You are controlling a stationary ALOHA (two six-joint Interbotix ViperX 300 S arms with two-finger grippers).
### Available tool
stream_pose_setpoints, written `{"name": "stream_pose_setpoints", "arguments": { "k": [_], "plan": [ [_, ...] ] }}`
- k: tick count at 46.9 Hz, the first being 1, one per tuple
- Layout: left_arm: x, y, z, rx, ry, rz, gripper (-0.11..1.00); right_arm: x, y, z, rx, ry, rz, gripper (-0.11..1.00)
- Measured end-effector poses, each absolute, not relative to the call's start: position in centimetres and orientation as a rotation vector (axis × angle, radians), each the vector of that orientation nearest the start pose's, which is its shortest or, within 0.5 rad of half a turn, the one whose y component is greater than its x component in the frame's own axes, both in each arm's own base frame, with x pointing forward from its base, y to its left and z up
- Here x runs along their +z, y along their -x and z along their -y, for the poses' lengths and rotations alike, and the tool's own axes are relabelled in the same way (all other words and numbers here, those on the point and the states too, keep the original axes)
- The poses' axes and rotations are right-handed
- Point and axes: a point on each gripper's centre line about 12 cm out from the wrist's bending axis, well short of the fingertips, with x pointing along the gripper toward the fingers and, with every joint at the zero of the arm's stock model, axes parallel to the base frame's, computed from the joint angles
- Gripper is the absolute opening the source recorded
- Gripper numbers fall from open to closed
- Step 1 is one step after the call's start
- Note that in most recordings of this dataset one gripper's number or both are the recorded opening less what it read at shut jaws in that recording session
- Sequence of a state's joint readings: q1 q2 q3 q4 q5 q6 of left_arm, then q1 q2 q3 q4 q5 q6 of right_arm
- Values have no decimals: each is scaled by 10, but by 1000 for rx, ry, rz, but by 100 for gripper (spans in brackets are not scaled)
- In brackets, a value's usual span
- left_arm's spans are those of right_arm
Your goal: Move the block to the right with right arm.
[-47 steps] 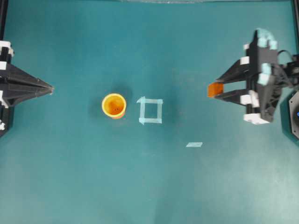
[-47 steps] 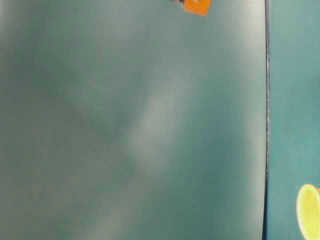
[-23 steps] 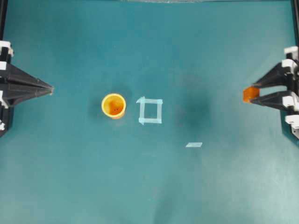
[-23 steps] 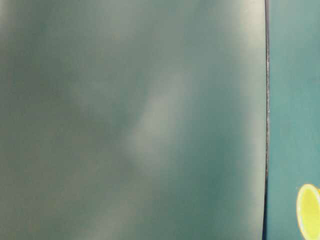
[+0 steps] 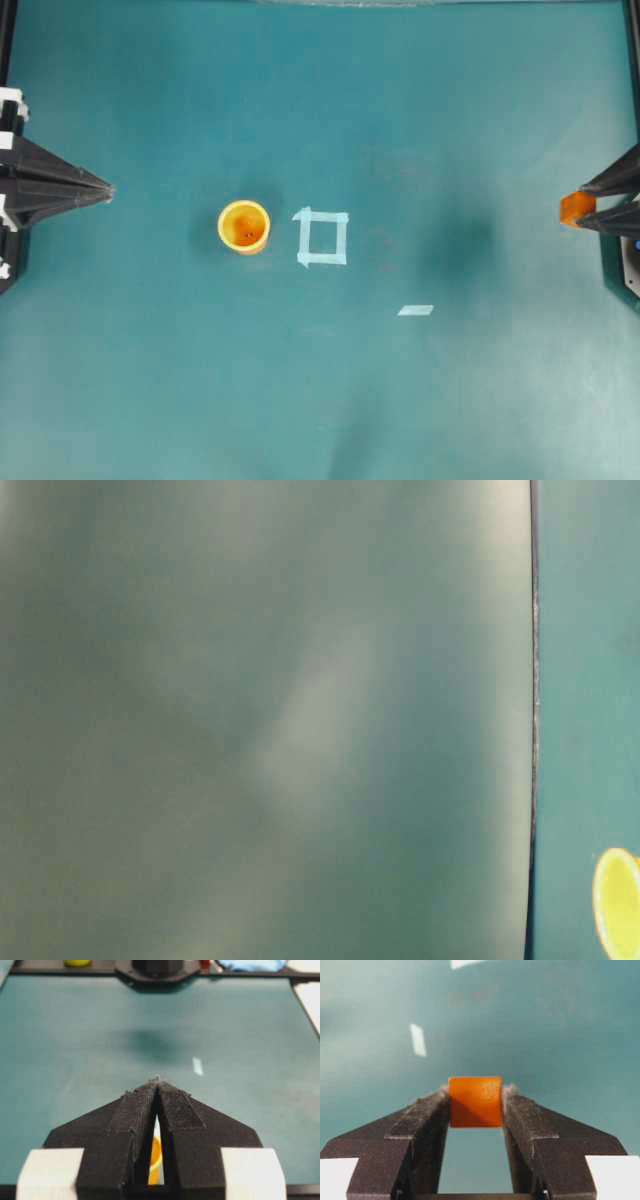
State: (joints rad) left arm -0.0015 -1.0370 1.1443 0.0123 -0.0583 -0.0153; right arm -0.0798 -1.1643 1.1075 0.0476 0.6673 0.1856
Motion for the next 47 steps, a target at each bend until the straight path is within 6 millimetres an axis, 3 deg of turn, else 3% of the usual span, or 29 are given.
{"name": "stream_pose_setpoints", "arguments": {
  "k": [20, 47],
  "plan": [
    [293, -188, 0, -2, 2, -49, 0, 254, -131, 10, -121, -202, -535, 40],
    [293, -188, 0, -2, 3, -51, 0, 250, -130, 11, -105, -111, -531, 40]
  ]
}}
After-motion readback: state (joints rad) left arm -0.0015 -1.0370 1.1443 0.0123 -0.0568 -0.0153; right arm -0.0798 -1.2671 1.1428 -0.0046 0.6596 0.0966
